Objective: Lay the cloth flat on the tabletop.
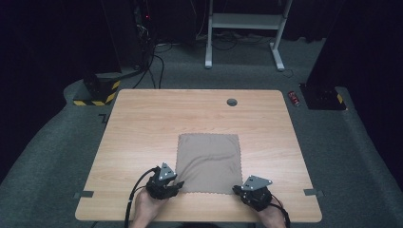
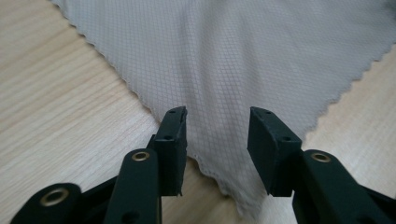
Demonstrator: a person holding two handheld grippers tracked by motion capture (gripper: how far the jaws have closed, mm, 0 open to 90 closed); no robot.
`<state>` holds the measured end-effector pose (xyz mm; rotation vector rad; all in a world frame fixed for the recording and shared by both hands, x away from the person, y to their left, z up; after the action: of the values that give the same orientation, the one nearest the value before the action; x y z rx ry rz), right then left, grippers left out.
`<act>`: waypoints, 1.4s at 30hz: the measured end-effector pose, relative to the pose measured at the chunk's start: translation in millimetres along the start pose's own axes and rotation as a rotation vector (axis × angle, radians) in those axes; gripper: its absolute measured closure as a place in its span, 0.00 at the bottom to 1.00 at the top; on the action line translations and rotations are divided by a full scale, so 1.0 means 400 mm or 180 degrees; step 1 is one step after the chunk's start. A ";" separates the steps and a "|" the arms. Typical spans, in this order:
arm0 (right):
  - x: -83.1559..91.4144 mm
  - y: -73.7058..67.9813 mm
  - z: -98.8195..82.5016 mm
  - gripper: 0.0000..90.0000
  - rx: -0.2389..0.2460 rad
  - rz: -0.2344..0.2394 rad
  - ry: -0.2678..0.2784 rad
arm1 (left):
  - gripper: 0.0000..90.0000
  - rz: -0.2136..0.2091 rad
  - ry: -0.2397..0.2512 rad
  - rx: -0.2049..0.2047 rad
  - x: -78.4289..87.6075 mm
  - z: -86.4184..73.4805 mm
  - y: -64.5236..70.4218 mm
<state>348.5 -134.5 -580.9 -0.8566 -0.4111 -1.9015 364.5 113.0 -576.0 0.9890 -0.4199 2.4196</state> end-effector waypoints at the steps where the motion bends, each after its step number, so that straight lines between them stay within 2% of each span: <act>1: 0.004 0.000 -0.004 0.97 0.0016 -0.0008 -0.0023 | 0.63 -0.0020 -0.0022 0.0026 -0.008 -0.004 0.000; 4: 0.018 -0.002 -0.017 0.98 0.0028 0.0019 -0.0051 | 0.62 -0.0002 0.0065 0.0055 -0.004 -0.010 0.000; 7: 0.025 -0.003 -0.023 0.97 0.0037 0.0026 -0.0082 | 0.62 0.0068 0.0048 -0.0019 0.006 -0.022 -0.004; 9: 0.024 -0.001 -0.019 0.90 0.0000 0.0055 -0.0065 | 0.62 0.0100 -0.0003 -0.0079 0.014 -0.031 -0.004; 13: 0.011 0.004 0.028 0.81 -0.0182 0.0136 0.0219 | 0.61 0.0138 -0.0001 -0.0050 0.019 -0.035 -0.011; 17: -0.044 0.001 0.101 0.76 -0.0093 0.0127 0.0330 | 0.58 0.0138 0.0137 0.0062 0.002 0.008 -0.017; 19: -0.081 0.009 0.125 0.73 -0.0113 0.0105 0.0276 | 0.56 0.0129 0.0181 0.0111 -0.018 0.040 -0.020; 23: -0.129 0.016 0.155 0.70 -0.0099 0.0043 0.0187 | 0.54 0.0228 0.0204 0.0210 -0.074 0.094 -0.039; 26: -0.155 0.018 0.155 0.69 -0.0135 0.0046 0.0103 | 0.53 0.0357 0.0182 0.0225 -0.113 0.119 -0.058; 28: -0.154 0.015 0.153 0.70 -0.0108 0.0038 0.0102 | 0.53 0.0469 0.0183 0.0214 -0.133 0.129 -0.073; 31: -0.143 0.010 0.143 0.71 -0.0081 0.0073 0.0048 | 0.53 0.0573 0.0079 0.0214 -0.157 0.133 -0.097; 36: -0.127 0.002 0.126 0.70 -0.0045 0.0069 0.0053 | 0.52 0.0498 0.0079 0.0304 -0.166 0.136 -0.111; 38: -0.128 0.004 0.128 0.66 -0.0051 0.0014 0.0033 | 0.51 0.0485 0.0087 0.0286 -0.166 0.135 -0.113; 42: -0.128 0.005 0.132 0.66 -0.0086 0.0004 0.0094 | 0.50 0.0491 0.0091 0.0299 -0.167 0.136 -0.117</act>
<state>384.9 -70.6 -580.7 -0.8455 -0.3677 -1.9200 462.1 105.9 -582.0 0.9929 -0.3886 2.6098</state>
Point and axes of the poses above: each handheld gripper's, and its own axes: x roughly backward along the jaws, z roughly out of its top, y roughly to its right, the point moved 9 cm from there along -x, roughly forward along the jaws, and after that the axes turned 11 degrees about z, right-handed, at the moved point
